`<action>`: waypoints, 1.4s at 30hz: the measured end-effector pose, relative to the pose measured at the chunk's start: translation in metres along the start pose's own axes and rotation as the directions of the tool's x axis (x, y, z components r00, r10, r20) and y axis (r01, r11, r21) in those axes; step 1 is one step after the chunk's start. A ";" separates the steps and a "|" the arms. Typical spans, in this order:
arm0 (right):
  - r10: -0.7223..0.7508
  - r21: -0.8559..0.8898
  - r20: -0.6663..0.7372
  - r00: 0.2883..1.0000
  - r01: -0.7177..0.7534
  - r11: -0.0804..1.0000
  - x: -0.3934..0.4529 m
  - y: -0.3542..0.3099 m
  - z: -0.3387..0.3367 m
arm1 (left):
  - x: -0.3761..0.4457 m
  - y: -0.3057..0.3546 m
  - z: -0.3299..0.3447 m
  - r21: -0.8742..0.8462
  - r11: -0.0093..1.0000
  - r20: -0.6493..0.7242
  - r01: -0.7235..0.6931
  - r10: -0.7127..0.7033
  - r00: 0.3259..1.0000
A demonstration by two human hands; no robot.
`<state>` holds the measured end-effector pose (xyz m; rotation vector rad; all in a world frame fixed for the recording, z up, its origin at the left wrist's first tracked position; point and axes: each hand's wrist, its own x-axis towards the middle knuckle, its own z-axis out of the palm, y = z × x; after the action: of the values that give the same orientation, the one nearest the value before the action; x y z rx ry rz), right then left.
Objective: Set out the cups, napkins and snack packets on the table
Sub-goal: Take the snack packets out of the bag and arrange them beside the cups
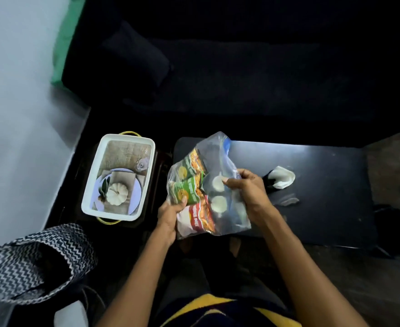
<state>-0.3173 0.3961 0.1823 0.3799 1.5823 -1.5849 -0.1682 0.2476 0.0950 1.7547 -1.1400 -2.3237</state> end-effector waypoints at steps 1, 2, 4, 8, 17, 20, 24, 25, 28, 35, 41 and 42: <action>-0.041 -0.046 0.023 0.999 0.042 0.998 -0.007 -0.001 -0.003 | -0.004 -0.004 0.003 0.024 1.000 -0.013 0.005 -0.005 1.000; -0.060 -0.088 0.057 0.997 0.065 0.994 -0.016 -0.001 -0.005 | -0.010 -0.007 0.007 0.033 0.999 -0.003 0.007 -0.007 1.000; -0.073 -0.159 0.129 0.989 0.093 0.983 -0.031 0.004 -0.004 | -0.022 -0.014 0.015 0.040 0.999 0.029 0.025 -0.027 0.999; -0.266 -0.436 0.181 0.947 0.319 0.841 -0.052 0.010 0.009 | -0.042 -0.024 0.022 0.008 0.989 0.048 0.148 -0.149 0.988; -0.457 -0.849 0.157 0.876 0.356 0.390 -0.079 -0.022 0.027 | -0.051 -0.028 0.011 -0.078 0.986 -0.058 0.149 -0.154 0.986; -0.463 -0.904 0.177 0.868 0.330 0.273 -0.080 -0.032 0.017 | -0.053 -0.017 0.010 -0.115 0.985 0.029 0.132 -0.130 0.991; -0.400 -0.835 0.289 0.869 0.434 0.339 -0.077 -0.042 0.008 | -0.052 -0.006 0.014 -0.127 0.991 0.082 0.047 -0.037 0.996; -0.370 -0.771 0.352 0.860 0.491 0.407 -0.075 -0.044 0.005 | -0.051 -0.004 0.016 -0.135 0.991 0.096 0.021 -0.008 0.995; -0.302 -0.527 0.543 0.783 0.598 0.604 -0.073 -0.046 -0.001 | -0.047 -0.003 0.019 -0.126 0.992 0.124 -0.008 0.023 0.992; -0.115 -0.037 0.436 0.892 0.146 0.989 -0.064 -0.045 -0.012 | -0.041 -0.008 0.021 -0.120 0.985 0.156 -0.124 0.142 0.978; -0.158 -0.691 0.316 0.936 0.341 0.637 -0.058 -0.028 -0.015 | -0.039 -0.001 0.022 -0.018 0.982 0.172 -0.187 0.188 0.967; -0.162 -0.727 0.297 0.941 0.334 0.600 -0.058 -0.027 -0.015 | -0.040 0.001 0.021 -0.018 0.982 0.176 -0.189 0.189 0.966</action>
<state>-0.3073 0.4262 0.2403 -0.4930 2.0333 -0.9244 -0.1715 0.2754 0.1310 1.3916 -1.2676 -2.3998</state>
